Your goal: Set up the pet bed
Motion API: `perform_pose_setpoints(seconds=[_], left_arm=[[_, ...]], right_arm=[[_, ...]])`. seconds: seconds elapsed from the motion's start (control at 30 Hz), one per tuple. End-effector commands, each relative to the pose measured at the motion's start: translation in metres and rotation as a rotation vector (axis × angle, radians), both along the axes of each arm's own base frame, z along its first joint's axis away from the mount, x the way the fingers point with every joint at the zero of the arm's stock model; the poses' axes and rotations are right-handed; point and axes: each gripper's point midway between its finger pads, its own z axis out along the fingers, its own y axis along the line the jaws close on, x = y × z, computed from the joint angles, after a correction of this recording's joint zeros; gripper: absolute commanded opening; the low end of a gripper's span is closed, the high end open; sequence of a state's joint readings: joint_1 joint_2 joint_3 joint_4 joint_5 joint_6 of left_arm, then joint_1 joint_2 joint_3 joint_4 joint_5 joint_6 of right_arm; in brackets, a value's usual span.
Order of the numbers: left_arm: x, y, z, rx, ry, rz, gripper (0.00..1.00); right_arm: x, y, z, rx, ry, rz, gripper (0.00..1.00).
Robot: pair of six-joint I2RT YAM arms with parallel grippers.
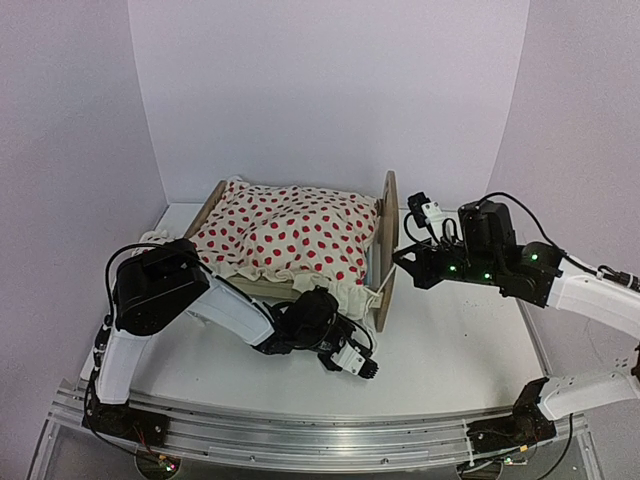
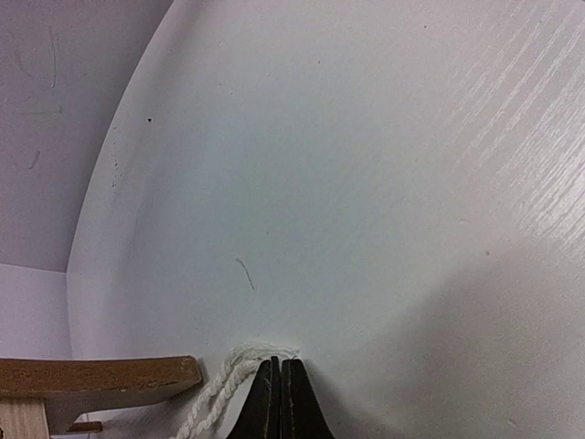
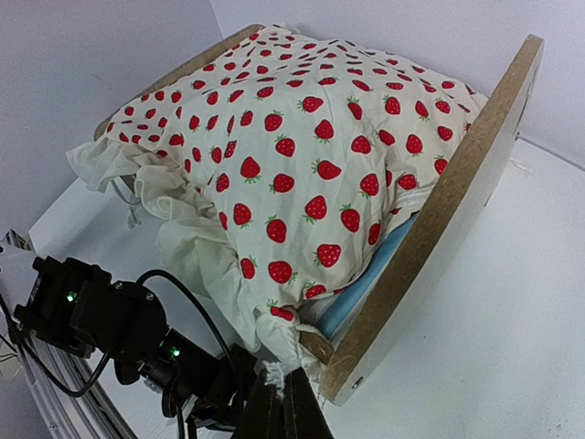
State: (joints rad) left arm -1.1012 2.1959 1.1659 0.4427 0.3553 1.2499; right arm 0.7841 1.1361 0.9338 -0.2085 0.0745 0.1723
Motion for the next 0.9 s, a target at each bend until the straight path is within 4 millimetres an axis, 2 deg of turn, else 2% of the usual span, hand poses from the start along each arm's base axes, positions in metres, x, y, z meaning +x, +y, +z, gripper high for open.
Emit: perform_pose_setpoints(seconds=[0.0,0.1,0.2,0.33,0.43,0.5,0.63,0.77,0.87], left_arm=[[-0.006,0.030,-0.057,0.170,0.017,-0.038,0.00],[-0.009,0.032,-0.068,0.192,0.035,-0.040,0.00],[0.000,0.025,-0.058,0.167,0.030,0.000,0.01],[-0.001,0.029,-0.037,0.152,0.016,0.006,0.26],[-0.010,0.043,-0.028,0.170,0.037,-0.001,0.38],[-0.020,0.054,-0.023,0.192,0.074,-0.007,0.42],[-0.034,0.069,-0.001,0.209,0.133,-0.017,0.45],[-0.047,0.089,0.013,0.248,0.188,-0.005,0.47],[-0.059,0.105,0.026,0.260,0.231,0.000,0.48]], right_arm=[[0.002,0.000,0.080,0.217,-0.174,-0.023,0.00],[-0.005,0.009,0.066,0.201,-0.147,0.039,0.00],[-0.028,0.022,0.028,0.167,-0.029,0.177,0.00],[-0.063,0.015,-0.047,0.060,0.186,0.228,0.00],[-0.078,0.009,-0.090,0.019,0.308,0.218,0.00],[-0.085,0.007,-0.117,-0.023,0.380,0.220,0.00],[-0.089,0.004,-0.155,-0.110,0.480,0.207,0.00],[-0.090,-0.002,-0.186,-0.202,0.540,0.187,0.00],[-0.093,-0.007,-0.204,-0.255,0.597,0.175,0.09]])
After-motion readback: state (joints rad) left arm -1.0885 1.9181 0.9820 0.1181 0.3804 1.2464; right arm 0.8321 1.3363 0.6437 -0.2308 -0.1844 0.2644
